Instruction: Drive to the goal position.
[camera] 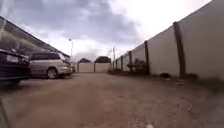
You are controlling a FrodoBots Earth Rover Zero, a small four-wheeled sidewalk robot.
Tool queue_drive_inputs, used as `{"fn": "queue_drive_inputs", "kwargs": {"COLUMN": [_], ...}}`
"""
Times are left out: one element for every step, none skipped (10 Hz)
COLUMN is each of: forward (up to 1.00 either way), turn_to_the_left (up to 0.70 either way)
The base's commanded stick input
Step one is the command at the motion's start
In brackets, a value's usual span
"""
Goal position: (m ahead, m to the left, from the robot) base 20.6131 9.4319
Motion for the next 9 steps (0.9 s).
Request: {"fn": "queue_drive_inputs", "kwargs": {"forward": [0.70, 0.70, 0.70, 0.70, 0.70, 0.70, 0.70, 0.70, 0.70], "turn_to_the_left": [0.00, 0.00, 0.00, 0.00, 0.05, 0.21, 0.28, 0.28, 0.21]}}
